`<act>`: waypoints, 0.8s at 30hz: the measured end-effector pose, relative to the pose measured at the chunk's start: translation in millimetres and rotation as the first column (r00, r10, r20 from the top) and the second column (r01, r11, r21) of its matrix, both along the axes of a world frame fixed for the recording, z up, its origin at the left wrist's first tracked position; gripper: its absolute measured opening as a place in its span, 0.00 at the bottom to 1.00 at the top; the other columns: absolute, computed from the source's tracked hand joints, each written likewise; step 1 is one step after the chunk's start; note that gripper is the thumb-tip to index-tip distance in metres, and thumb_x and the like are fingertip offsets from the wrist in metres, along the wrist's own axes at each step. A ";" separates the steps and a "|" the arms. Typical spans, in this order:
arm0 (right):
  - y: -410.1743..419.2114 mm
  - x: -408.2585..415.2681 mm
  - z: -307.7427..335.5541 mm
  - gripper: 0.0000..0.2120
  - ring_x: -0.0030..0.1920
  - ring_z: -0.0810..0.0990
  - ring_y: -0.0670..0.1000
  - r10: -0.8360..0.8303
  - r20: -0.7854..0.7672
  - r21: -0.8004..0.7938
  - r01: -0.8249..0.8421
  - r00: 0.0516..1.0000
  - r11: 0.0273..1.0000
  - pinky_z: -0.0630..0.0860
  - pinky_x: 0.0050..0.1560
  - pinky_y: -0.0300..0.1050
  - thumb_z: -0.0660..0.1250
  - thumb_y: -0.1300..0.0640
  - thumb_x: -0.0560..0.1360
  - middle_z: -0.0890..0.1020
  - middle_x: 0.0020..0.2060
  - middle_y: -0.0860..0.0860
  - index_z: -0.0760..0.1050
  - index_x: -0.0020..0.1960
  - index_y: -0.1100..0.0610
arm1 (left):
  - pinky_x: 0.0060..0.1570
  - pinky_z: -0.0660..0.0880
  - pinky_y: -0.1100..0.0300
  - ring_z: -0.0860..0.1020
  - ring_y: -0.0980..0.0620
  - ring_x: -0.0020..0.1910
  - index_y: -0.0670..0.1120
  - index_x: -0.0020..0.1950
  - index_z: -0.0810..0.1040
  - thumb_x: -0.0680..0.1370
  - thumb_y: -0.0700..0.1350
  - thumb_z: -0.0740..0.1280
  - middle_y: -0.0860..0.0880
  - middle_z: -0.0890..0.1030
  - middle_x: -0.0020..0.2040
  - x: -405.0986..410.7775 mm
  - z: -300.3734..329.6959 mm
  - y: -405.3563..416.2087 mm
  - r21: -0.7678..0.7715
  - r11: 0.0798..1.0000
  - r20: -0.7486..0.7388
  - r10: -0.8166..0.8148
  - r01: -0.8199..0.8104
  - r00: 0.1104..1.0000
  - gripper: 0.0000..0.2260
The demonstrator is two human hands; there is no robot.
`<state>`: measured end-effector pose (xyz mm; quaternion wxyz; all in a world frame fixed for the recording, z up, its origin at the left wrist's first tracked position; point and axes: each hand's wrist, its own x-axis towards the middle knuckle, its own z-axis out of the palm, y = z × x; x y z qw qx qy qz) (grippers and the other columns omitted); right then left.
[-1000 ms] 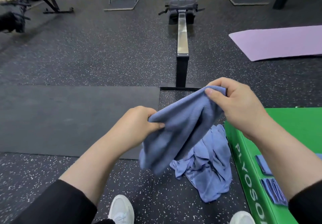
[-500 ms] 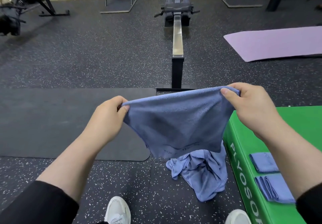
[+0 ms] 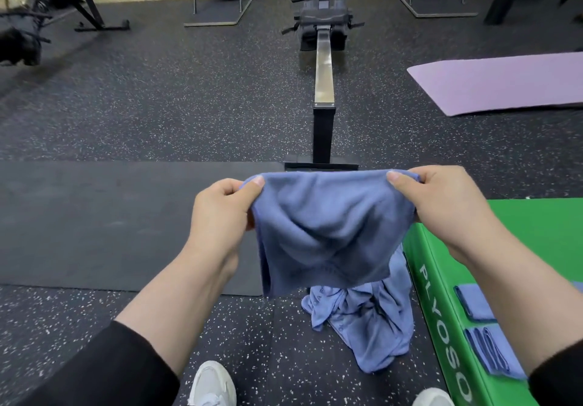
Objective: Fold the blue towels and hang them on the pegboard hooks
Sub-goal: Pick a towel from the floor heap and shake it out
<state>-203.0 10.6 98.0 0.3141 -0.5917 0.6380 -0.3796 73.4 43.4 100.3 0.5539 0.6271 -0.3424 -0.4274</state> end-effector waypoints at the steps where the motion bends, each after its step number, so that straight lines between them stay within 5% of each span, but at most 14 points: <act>1: 1.1 4.8 -1.5 0.35 0.34 0.66 0.49 0.017 -0.006 0.017 -0.017 1.000 1.000 0.72 0.37 0.53 0.65 0.34 0.69 0.71 0.32 0.52 0.74 0.45 0.69 | 0.38 0.73 0.55 0.71 0.50 0.34 0.44 0.37 0.76 0.78 0.45 0.73 0.45 0.74 0.33 -5.7 -0.2 0.2 0.003 1.000 -0.011 -0.006 0.006 1.000 0.12; 5: 6.9 22.8 -8.0 0.32 0.35 0.63 0.51 0.081 0.061 0.108 -0.088 0.995 0.990 0.67 0.40 0.49 0.64 0.36 0.70 0.66 0.32 0.52 0.69 0.40 0.68 | 0.40 0.70 0.53 0.69 0.50 0.36 0.45 0.37 0.78 0.77 0.46 0.74 0.46 0.73 0.34 -24.7 -1.4 3.4 0.021 0.998 -0.029 -0.066 0.066 0.997 0.11; 8: 12.4 35.2 -9.6 0.26 0.35 0.61 0.53 0.131 0.081 0.151 -0.142 0.988 0.978 0.67 0.41 0.50 0.62 0.39 0.72 0.64 0.32 0.54 0.64 0.36 0.63 | 0.40 0.72 0.55 0.71 0.52 0.34 0.46 0.36 0.80 0.77 0.47 0.73 0.49 0.76 0.33 -32.4 -3.5 5.7 0.013 0.993 0.097 -0.115 0.114 0.989 0.11; 11: 20.1 50.7 -9.8 0.24 0.36 0.67 0.51 0.176 0.181 0.223 -0.214 0.968 0.951 0.80 0.45 0.64 0.62 0.42 0.71 0.68 0.32 0.55 0.68 0.37 0.65 | 0.40 0.75 0.56 0.74 0.54 0.33 0.45 0.37 0.81 0.76 0.47 0.73 0.49 0.80 0.32 -41.7 -2.6 10.9 0.017 0.986 0.208 -0.164 0.165 0.964 0.10; 13: 25.2 60.9 -9.9 0.21 0.39 0.71 0.51 0.191 0.254 0.251 -0.255 0.948 0.934 0.79 0.53 0.71 0.62 0.45 0.72 0.70 0.35 0.54 0.68 0.38 0.66 | 0.39 0.75 0.57 0.74 0.55 0.32 0.45 0.38 0.82 0.76 0.47 0.74 0.45 0.83 0.34 -47.4 -1.6 14.7 0.009 0.981 0.220 -0.191 0.194 0.957 0.09; 18: 33.9 76.0 -2.7 0.17 0.40 0.81 0.50 0.148 0.536 0.271 -0.336 0.831 0.902 0.81 0.42 0.44 0.57 0.60 0.84 0.85 0.39 0.58 0.80 0.43 0.65 | 0.34 0.70 0.64 0.73 0.58 0.31 0.47 0.38 0.81 0.75 0.47 0.74 0.47 0.82 0.35 -58.3 1.3 22.7 0.009 0.966 0.411 -0.239 0.258 0.880 0.08; 24: 36.4 84.2 -4.0 0.16 0.32 0.81 0.45 0.062 0.687 0.303 -0.363 0.724 0.881 0.79 0.36 0.39 0.56 0.58 0.86 0.84 0.35 0.53 0.80 0.49 0.63 | 0.45 0.75 0.58 0.80 0.53 0.42 0.48 0.43 0.85 0.77 0.46 0.73 0.50 0.83 0.40 -59.9 1.4 26.8 0.002 0.957 0.507 -0.251 0.290 0.825 0.04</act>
